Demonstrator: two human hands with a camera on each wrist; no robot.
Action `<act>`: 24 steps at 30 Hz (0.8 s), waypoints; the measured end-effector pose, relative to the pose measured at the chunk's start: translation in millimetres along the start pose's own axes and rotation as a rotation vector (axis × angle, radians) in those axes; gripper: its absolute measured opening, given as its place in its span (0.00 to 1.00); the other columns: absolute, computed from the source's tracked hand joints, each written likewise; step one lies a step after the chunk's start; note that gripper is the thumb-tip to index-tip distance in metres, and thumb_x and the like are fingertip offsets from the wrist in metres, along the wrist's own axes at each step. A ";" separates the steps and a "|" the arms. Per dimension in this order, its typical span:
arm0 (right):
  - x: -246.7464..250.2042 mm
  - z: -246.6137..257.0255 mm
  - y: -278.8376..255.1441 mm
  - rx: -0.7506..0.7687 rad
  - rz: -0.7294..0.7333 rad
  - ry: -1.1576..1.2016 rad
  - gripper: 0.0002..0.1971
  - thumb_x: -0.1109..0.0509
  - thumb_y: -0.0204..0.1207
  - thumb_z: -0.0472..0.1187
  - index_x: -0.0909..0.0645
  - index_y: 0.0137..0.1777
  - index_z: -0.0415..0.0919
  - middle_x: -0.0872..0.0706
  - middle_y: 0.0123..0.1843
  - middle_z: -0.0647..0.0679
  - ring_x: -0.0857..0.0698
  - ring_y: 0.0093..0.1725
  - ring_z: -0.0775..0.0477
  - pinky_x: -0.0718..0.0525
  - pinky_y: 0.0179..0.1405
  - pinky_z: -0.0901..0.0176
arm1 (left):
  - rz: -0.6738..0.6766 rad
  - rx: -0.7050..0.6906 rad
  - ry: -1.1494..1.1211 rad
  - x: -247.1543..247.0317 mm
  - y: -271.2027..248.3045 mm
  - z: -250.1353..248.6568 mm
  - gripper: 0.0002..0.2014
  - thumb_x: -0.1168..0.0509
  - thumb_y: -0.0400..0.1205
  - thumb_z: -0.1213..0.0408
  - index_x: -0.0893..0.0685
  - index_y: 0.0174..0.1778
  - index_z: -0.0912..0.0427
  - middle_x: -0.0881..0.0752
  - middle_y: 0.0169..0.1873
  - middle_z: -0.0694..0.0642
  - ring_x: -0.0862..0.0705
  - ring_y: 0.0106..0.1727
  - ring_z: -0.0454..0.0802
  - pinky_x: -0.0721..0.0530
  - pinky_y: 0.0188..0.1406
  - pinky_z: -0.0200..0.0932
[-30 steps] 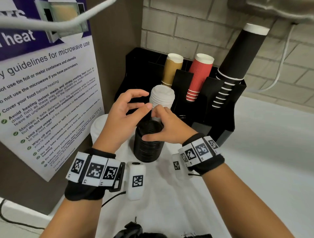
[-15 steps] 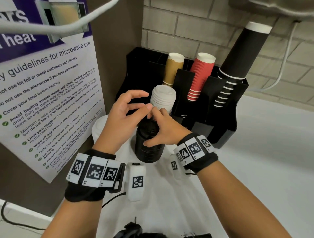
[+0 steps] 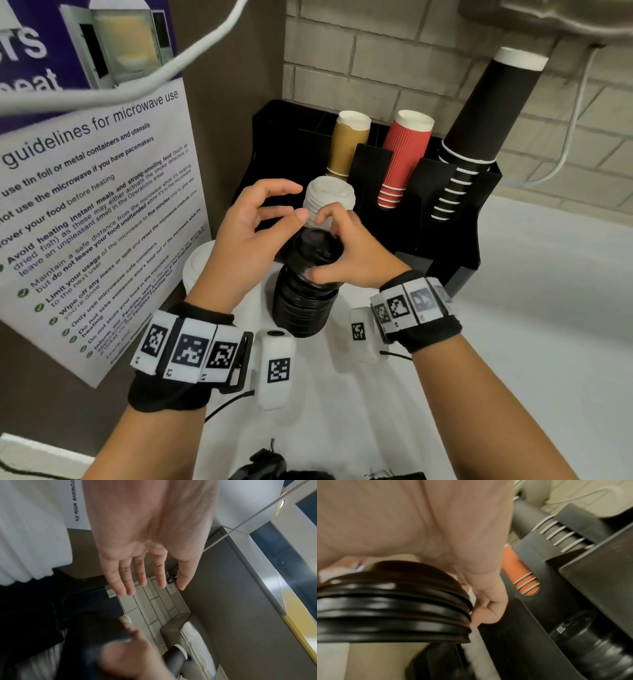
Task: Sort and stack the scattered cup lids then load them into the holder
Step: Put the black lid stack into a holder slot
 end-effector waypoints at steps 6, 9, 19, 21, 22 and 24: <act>32.6 10.0 -24.6 0.047 -0.171 0.476 0.29 0.21 0.59 0.43 0.32 0.57 0.58 0.27 0.52 0.43 0.18 0.43 0.47 0.16 0.39 0.58 | 0.235 0.034 -0.033 -20.4 -1.9 4.5 0.42 0.16 0.60 0.47 0.28 0.69 0.29 0.25 0.71 0.36 0.21 0.70 0.40 0.17 0.63 0.40; 31.0 11.9 -34.2 0.084 -0.145 0.687 0.31 0.23 0.60 0.46 0.30 0.63 0.57 0.26 0.60 0.39 0.16 0.50 0.44 0.14 0.45 0.50 | 0.342 0.056 -0.109 -36.4 -4.6 4.3 0.49 0.17 0.61 0.57 0.34 0.76 0.32 0.30 0.78 0.48 0.21 0.73 0.48 0.19 0.69 0.49; 33.1 18.2 -45.1 0.103 -0.109 0.599 0.31 0.28 0.72 0.52 0.31 0.75 0.56 0.16 0.63 0.43 0.16 0.64 0.43 0.18 0.64 0.46 | 0.338 -0.004 -0.200 -43.8 -4.5 4.1 0.43 0.20 0.67 0.64 0.31 0.76 0.39 0.26 0.75 0.48 0.17 0.68 0.47 0.14 0.58 0.46; 34.9 19.1 -47.1 0.106 -0.088 0.577 0.30 0.28 0.73 0.51 0.31 0.76 0.57 0.15 0.62 0.42 0.15 0.63 0.43 0.17 0.63 0.48 | 0.343 -0.004 -0.211 -44.8 -4.2 5.6 0.42 0.22 0.69 0.68 0.31 0.76 0.41 0.23 0.72 0.44 0.17 0.67 0.44 0.14 0.57 0.44; 36.4 19.4 -48.3 0.109 -0.080 0.588 0.30 0.28 0.73 0.49 0.30 0.76 0.56 0.15 0.62 0.42 0.15 0.62 0.43 0.16 0.61 0.50 | 0.349 0.000 -0.217 -45.7 -3.8 5.9 0.42 0.22 0.69 0.69 0.31 0.76 0.42 0.22 0.70 0.41 0.17 0.67 0.44 0.13 0.56 0.44; 40.0 19.9 -50.4 0.118 -0.078 0.607 0.29 0.27 0.73 0.45 0.28 0.75 0.54 0.15 0.62 0.43 0.14 0.61 0.42 0.15 0.57 0.54 | 0.361 -0.005 -0.213 -47.5 -2.7 5.4 0.42 0.22 0.68 0.70 0.31 0.76 0.43 0.19 0.65 0.34 0.16 0.65 0.42 0.13 0.55 0.44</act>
Point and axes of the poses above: each hand's wrist, its own y-axis towards the middle knuckle, its own x-axis out of the back of the hand, z = x × y, the point moved 5 cm from there along y, towards the middle knuckle
